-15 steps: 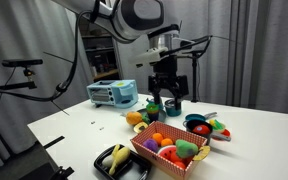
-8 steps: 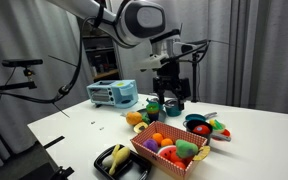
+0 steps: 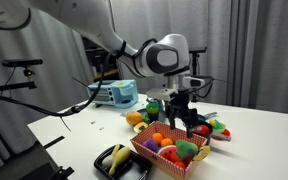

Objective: Take the pear plush toy from the box and put it on the oven tray

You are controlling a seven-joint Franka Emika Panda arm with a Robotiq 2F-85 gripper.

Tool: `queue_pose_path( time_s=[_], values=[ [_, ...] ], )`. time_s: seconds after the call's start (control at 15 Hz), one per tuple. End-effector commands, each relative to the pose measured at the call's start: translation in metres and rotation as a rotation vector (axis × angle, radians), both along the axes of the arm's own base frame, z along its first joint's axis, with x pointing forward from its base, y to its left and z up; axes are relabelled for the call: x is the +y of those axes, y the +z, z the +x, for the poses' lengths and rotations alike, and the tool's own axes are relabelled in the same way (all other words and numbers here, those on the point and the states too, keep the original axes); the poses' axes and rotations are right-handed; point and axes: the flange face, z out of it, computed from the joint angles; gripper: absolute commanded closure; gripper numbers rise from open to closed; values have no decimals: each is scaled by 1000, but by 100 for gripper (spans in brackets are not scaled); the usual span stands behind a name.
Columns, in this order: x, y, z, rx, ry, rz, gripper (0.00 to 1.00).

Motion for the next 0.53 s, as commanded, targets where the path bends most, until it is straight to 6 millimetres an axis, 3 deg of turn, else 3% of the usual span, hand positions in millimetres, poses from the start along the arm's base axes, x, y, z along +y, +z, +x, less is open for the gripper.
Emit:
queue_pose_path(
  time_s=[0.0, 0.27, 0.33, 0.47],
  values=[
    [-25, -46, 15, 64, -36, -98, 0],
    [-41, -78, 13, 126, -50, -124, 0],
    [-43, -79, 15, 124, -44, -126, 25],
    [-44, -76, 19, 110, -40, -123, 34]
  ],
)
